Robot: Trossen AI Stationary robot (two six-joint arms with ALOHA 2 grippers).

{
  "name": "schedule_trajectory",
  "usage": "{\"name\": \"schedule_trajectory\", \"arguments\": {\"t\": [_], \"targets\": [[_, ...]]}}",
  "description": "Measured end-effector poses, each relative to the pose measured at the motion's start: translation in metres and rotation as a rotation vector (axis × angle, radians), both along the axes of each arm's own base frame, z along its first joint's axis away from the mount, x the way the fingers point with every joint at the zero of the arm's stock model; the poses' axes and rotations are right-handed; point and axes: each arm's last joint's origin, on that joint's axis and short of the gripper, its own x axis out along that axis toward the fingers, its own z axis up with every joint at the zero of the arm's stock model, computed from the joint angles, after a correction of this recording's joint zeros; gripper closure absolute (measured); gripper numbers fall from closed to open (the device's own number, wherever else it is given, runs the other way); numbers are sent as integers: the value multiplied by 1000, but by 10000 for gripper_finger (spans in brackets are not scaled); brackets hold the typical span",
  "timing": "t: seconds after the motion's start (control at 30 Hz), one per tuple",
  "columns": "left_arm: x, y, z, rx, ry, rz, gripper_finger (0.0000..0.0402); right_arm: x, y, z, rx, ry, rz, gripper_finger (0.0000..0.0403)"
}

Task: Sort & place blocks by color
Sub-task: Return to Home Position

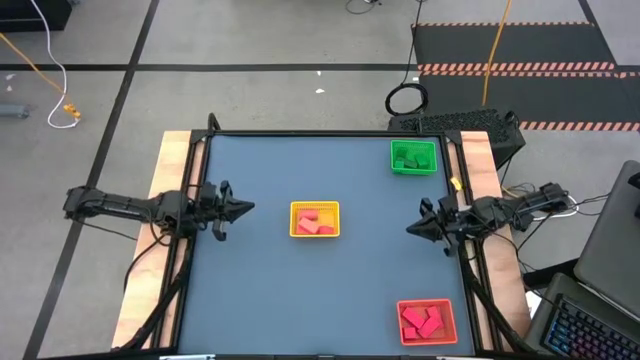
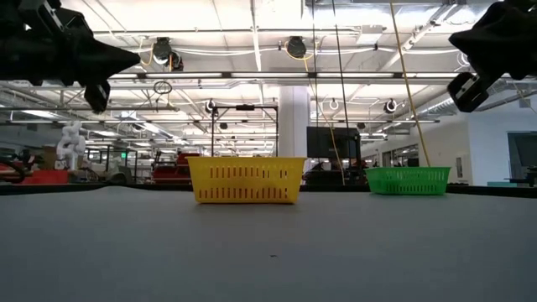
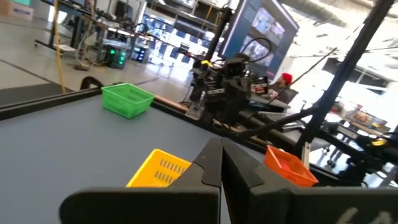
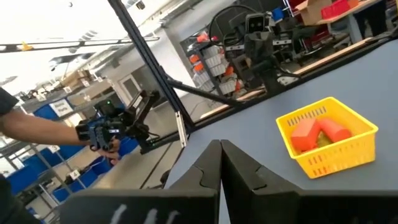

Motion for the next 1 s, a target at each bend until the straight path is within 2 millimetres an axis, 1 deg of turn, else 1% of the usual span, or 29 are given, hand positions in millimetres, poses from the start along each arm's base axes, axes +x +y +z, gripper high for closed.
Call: {"name": "schedule_trajectory", "arguments": {"t": [0.2, 0.37, 0.53, 0.77, 1.0], "targets": [[0, 2, 0, 20, 3, 0, 402, 2, -5, -2, -9, 23, -47, 403], [0, 3, 0, 43, 8, -9, 401, 2, -7, -5, -21, 50, -31, 403], [1, 5, -1, 56, 20, 1, 401, 3, -13, -5, -46, 48, -86, 403], [1, 9, -3, 54, 33, -16, 401, 4, -16, -6, -57, 56, -82, 403], [1, 14, -3, 55, 35, 11, 401, 4, -20, -7, -96, 63, -127, 403]]}}
